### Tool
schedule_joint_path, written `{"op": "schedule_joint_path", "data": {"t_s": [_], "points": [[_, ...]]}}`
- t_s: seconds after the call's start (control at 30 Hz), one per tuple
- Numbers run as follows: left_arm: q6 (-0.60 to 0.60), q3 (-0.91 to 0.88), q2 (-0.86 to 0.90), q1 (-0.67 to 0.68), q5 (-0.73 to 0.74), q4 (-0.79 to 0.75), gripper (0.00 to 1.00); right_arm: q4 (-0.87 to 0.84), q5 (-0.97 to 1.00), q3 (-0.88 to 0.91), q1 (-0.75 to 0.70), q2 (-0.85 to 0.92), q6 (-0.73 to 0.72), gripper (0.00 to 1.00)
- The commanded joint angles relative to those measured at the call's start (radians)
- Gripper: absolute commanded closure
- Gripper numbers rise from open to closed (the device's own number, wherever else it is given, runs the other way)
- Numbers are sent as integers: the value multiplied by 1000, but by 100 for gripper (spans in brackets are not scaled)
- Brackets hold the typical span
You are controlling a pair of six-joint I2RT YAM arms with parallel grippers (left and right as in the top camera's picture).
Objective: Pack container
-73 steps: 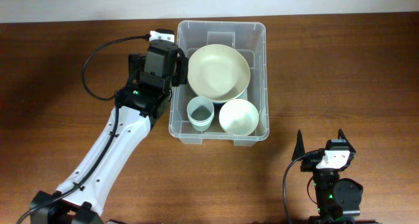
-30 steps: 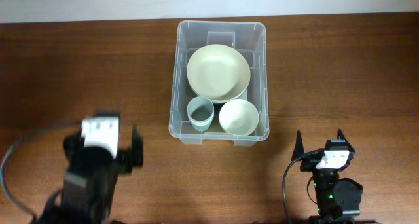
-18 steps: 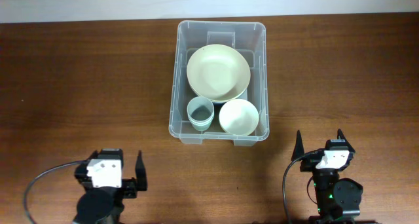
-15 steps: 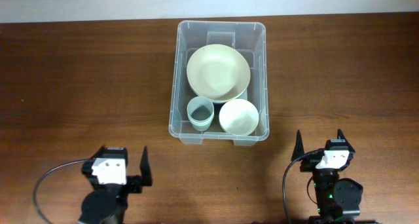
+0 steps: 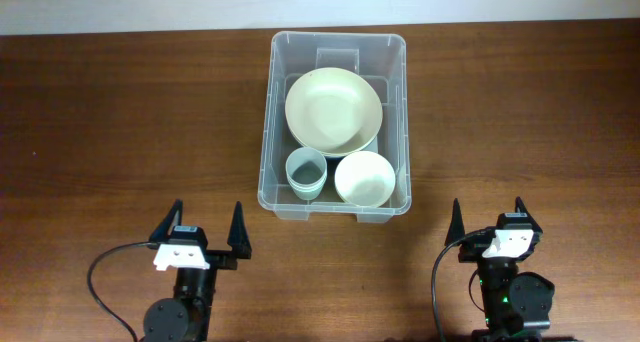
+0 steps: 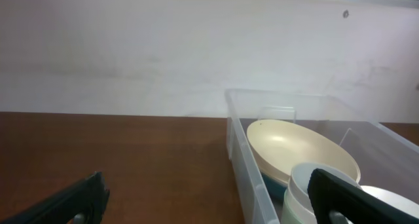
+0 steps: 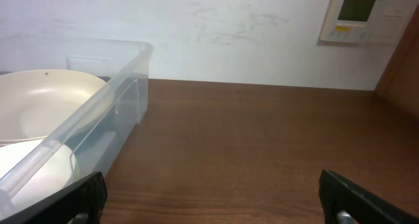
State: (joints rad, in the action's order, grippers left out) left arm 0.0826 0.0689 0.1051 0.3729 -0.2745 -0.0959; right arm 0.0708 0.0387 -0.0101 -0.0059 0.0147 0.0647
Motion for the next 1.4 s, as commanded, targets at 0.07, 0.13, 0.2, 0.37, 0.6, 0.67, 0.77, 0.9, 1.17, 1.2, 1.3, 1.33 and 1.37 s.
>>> {"op": "schedule_joint_path", "data": {"t_s": [0.07,0.13,0.2,0.37,0.6,0.67,0.77,0.9,1.17,1.2,1.3,1.33,1.37], "points": [[2,-33,-43,-70,103,-8,1,8,-2,5,-2,-10,6,1],[2,-35,-56,-97,127,1,1,8,-2,5,-2,-10,6,1],[2,-35,-68,-115,130,18,1,8,-2,5,-2,-10,6,1],[2,-35,-100,-167,130,100,1,8,-2,5,-2,-10,6,1],[2,-35,-100,-230,159,179,0,8,-2,5,-2,-10,6,1],[2,-35,-100,-249,166,212,1,8,-2,5,-2,-10,6,1],[-11,-35,-100,-271,166,219,1,8,-2,5,-2,-10,6,1],[-56,-35,-100,-278,166,220,0,8,-2,5,-2,-10,6,1],[-58,-35,-100,-278,159,220,0,8,-2,5,-2,-10,6,1],[-58,-35,-100,-278,159,220,0,8,-2,5,-2,-10,6,1],[-58,-35,-100,-278,159,220,0,8,-2,5,-2,-10,6,1],[-58,-35,-100,-278,159,220,1,8,-2,5,-2,-10,6,1],[-58,-35,-100,-278,159,220,1,8,-2,5,-2,-10,6,1]]}}
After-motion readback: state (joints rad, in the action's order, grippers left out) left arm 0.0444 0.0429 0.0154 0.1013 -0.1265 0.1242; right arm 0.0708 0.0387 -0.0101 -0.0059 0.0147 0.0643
